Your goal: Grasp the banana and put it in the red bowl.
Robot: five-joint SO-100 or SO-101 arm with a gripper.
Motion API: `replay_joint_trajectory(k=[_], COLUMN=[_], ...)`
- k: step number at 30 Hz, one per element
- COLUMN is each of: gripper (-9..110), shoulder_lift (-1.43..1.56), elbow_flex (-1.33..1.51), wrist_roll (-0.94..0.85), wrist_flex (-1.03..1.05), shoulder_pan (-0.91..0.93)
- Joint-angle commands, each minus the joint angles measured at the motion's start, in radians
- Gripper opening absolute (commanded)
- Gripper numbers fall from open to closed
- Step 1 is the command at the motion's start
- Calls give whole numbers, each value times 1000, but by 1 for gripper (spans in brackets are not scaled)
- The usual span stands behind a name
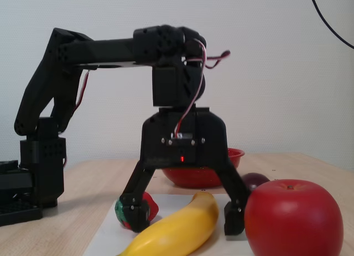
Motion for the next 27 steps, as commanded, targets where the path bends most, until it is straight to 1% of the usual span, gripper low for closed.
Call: replay_joint_trajectory(k=[1, 6, 12, 27], gripper=[74, 74, 70, 69], shoulder_lift=[61, 43, 29, 6], elbow_flex=[-153, -161, -173, -170], wrist_roll=[-15, -21, -25, -35], wrist_flex=[21, 23, 34, 38], shoulder_pan=[11, 14, 17, 20])
